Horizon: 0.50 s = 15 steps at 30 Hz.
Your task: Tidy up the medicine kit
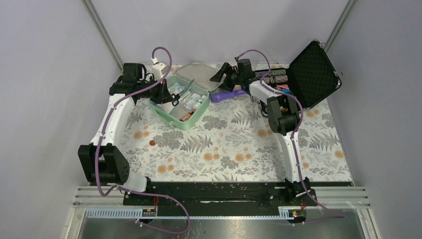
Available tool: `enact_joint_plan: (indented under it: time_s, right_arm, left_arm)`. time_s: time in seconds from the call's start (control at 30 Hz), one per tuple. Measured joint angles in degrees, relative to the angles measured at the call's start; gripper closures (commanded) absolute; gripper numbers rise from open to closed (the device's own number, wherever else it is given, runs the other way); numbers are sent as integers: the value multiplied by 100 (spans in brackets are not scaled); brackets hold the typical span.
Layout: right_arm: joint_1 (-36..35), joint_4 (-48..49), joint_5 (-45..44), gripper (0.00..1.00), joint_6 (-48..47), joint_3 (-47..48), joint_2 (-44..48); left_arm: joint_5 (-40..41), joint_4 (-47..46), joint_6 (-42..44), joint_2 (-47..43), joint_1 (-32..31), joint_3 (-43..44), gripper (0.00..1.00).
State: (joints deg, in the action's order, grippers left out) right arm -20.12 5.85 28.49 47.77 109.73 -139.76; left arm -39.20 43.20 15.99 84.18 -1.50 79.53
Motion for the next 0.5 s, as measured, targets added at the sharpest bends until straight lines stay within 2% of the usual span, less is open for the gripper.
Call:
enact_joint_plan:
  time_s: [0.1, 0.23, 0.43, 0.5]
  right_arm:
    - [22, 426, 249, 39, -179, 0, -7]
    - [74, 962, 619, 64, -542, 2, -7]
    - [79, 1283, 1080, 93, -940, 2, -7]
    - [72, 1434, 1250, 99, -1128, 2, -4]
  left_arm:
    - [20, -74, -111, 0, 0, 0, 100]
    - [26, -260, -299, 2, 0, 0, 100]
    - [42, -496, -446, 22, 0, 0, 100]
    - [44, -568, -470, 31, 0, 0, 100]
